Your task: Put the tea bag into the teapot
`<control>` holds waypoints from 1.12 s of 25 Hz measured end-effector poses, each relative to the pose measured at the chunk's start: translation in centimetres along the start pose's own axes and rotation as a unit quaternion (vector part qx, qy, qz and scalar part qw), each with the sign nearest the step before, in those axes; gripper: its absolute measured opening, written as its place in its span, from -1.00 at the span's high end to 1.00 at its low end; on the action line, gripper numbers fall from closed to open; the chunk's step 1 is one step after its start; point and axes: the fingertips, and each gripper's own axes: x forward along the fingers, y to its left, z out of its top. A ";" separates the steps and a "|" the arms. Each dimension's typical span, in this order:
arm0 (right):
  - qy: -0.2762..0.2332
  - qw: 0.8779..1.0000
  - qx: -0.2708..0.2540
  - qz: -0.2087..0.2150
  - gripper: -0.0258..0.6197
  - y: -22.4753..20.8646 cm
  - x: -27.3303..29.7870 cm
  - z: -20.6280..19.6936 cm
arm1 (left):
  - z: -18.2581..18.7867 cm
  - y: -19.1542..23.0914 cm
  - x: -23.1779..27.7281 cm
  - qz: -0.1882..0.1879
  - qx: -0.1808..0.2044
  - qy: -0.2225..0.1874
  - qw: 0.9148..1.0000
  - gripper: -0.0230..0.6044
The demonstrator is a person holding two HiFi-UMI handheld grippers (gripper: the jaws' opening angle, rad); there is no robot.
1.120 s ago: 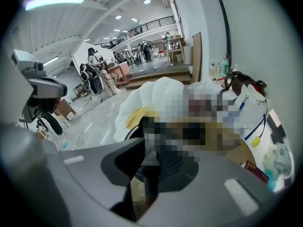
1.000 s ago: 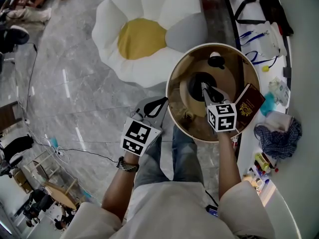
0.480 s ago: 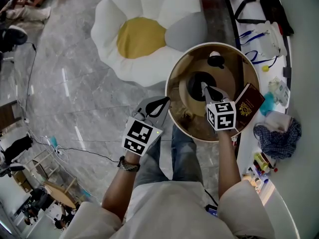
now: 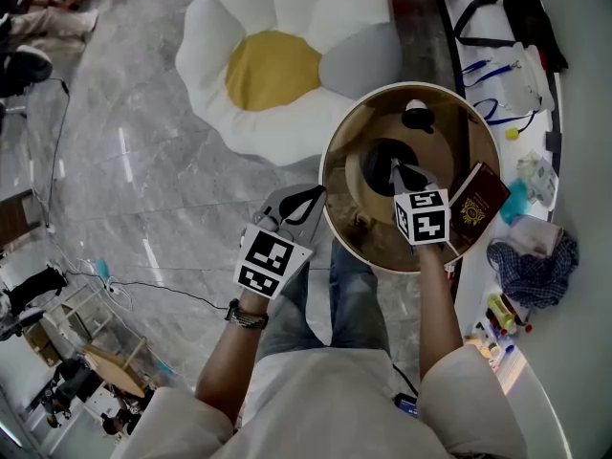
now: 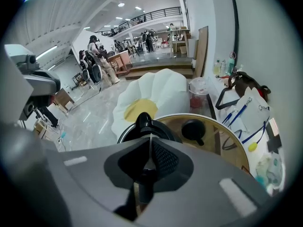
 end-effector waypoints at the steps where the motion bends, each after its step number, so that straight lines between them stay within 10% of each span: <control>1: 0.000 1.000 -0.004 0.003 0.81 0.1 0.1 0.1 | 0.0 0.1 0.0 0.000 -0.001 0.000 1.000 0.91; 28: 0.074 0.997 -0.010 0.010 0.90 0.7 0.1 -1.7 | -0.6 -0.2 0.0 -0.006 -0.003 0.004 1.000 0.91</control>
